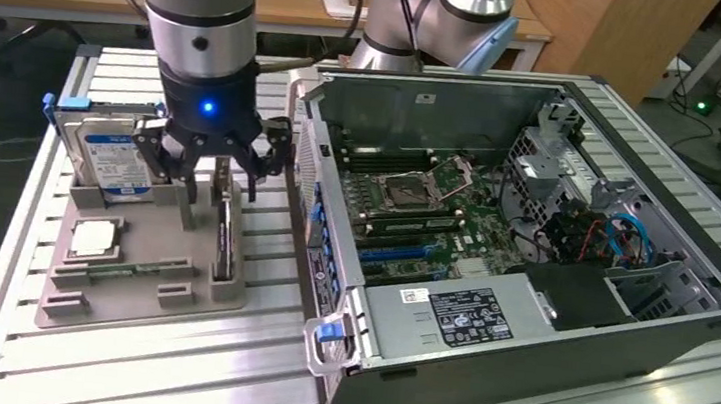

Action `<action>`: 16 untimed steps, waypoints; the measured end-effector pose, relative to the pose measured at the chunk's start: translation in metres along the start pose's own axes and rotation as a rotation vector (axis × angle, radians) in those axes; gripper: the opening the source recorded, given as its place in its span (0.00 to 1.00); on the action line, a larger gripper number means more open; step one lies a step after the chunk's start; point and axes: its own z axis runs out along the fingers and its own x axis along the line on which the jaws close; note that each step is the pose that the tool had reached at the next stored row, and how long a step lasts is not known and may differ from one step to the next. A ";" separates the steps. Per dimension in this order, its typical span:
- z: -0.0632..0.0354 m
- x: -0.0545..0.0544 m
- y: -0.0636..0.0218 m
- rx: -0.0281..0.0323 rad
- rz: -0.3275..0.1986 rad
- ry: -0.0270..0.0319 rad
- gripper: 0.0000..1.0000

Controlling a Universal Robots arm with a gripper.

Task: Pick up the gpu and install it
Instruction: 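Pick up the gpu and move the gpu toward the slot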

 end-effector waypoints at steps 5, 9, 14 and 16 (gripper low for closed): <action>0.0091 0.000 -0.0004 -0.0003 -0.009 0.0002 0.66; 0.0165 0.001 0.0047 -0.0002 -0.011 0.0005 0.66; 0.0259 0.001 0.0099 -0.0003 -0.011 0.0004 0.66; 0.0296 0.001 0.0097 -0.0003 -0.011 0.0005 0.66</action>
